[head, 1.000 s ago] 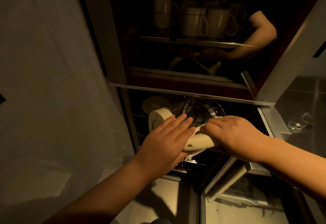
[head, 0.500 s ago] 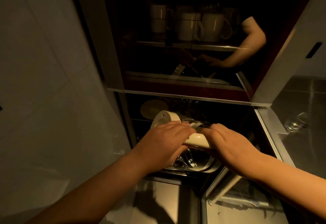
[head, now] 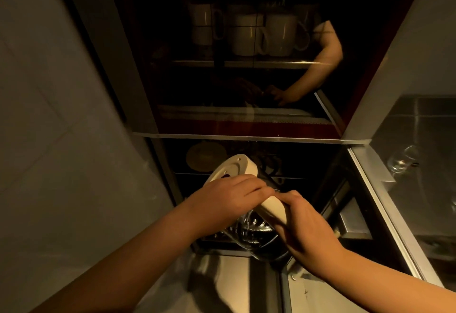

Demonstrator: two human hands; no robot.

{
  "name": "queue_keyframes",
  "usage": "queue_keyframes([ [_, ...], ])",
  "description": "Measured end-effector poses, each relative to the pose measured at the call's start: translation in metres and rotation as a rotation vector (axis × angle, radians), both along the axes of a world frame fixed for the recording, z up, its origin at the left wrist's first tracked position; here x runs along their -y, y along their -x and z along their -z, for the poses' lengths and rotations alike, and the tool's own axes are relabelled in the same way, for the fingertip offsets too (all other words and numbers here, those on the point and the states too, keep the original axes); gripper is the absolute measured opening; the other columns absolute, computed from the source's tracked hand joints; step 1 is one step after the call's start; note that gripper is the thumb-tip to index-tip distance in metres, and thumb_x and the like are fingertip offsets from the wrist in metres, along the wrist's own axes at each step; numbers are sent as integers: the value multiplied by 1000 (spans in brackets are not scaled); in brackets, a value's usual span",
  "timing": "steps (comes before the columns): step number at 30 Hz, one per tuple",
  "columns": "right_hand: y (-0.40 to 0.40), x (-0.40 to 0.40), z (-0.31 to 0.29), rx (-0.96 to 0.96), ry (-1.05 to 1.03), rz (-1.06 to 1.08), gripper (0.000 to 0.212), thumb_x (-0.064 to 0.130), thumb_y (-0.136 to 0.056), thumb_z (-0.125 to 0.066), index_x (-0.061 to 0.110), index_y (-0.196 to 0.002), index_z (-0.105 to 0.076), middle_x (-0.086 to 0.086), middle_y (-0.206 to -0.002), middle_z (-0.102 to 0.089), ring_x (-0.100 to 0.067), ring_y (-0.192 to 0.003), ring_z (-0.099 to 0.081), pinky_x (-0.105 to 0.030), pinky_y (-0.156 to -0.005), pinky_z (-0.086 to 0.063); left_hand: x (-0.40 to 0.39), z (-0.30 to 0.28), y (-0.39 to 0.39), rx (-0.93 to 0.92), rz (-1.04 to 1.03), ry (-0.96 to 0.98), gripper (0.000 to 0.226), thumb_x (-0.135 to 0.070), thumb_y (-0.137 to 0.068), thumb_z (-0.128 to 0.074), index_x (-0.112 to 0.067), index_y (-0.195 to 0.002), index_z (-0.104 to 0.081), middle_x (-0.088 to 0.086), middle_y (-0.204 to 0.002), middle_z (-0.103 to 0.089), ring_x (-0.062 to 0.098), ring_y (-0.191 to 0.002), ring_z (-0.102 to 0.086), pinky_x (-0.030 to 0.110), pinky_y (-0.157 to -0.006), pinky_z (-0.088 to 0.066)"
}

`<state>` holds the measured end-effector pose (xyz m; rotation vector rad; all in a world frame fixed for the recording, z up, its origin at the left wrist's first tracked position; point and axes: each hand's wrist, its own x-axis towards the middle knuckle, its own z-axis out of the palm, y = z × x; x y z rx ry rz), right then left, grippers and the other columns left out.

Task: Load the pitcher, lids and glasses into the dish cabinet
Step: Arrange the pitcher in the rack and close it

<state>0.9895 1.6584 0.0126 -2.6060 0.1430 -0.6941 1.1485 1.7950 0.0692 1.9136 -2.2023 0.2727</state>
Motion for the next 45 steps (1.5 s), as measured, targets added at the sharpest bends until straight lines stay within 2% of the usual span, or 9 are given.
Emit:
queue_keyframes([
  [5,-3,6,-4,150,76,-73,56,24,-75,-64,16,-123,-37,-2,-123,-40,-11,-107,-48,-21,-88,-47,10,-3,-10,-26,52,-15,60,-12,-72,-78,-13,-126,-53,5,-120,-60,18,-110,-57,27,-81,-51],
  [10,-3,14,2,162,406,-133,42,16,-79,-61,11,-117,-43,-13,-129,-36,-25,-122,-38,-33,-99,-41,21,-6,-17,-28,123,-30,53,-6,-76,-74,-13,-125,-55,6,-120,-60,18,-109,-58,28,-78,-54],
  [14,-2,14,7,165,409,-92,30,16,-85,-55,11,-114,-48,-11,-132,-37,-25,-129,-33,-33,-107,-33,29,-5,-22,-11,176,-39,50,-9,-80,-71,-12,-126,-53,5,-121,-58,18,-112,-55,31,-80,-54],
  [17,-4,6,14,224,404,-102,17,14,-93,-44,13,-109,-51,-8,-131,-42,-23,-130,-34,-33,-107,-33,36,-3,-25,33,247,-54,42,-11,-85,-66,-12,-125,-53,4,-120,-58,17,-111,-53,31,-82,-52],
  [21,-6,0,29,249,421,-47,13,18,-92,-49,15,-104,-53,-5,-129,-46,-20,-130,-37,-37,-107,-35,44,0,-27,99,325,-67,41,-14,-86,-65,-13,-125,-52,4,-119,-58,17,-110,-53,26,-84,-48],
  [26,-16,3,41,331,465,22,16,17,-85,-58,12,-99,-53,-7,-124,-47,-23,-123,-41,-36,-108,-34,57,-1,-31,168,383,-62,37,-13,-85,-64,-10,-122,-55,7,-116,-60,19,-107,-56,25,-84,-47],
  [34,-32,12,64,487,536,147,9,15,-91,-55,9,-97,-52,-12,-119,-48,-26,-115,-45,-38,-104,-38,79,8,-39,254,453,-95,35,-11,-90,-57,-9,-125,-53,9,-119,-58,21,-111,-52,29,-90,-48],
  [39,-37,19,81,528,548,208,8,16,-94,-51,8,-96,-54,-13,-117,-49,-26,-114,-45,-36,-107,-36,92,12,-39,282,490,-110,39,-9,-85,-64,-6,-123,-54,12,-120,-60,25,-112,-55,31,-91,-49],
  [45,-49,29,91,577,573,277,8,16,-94,-53,8,-95,-55,-13,-115,-49,-26,-114,-44,-33,-108,-34,108,12,-43,324,512,-135,41,-8,-87,-61,-7,-127,-52,12,-125,-56,25,-118,-51,31,-97,-45],
])
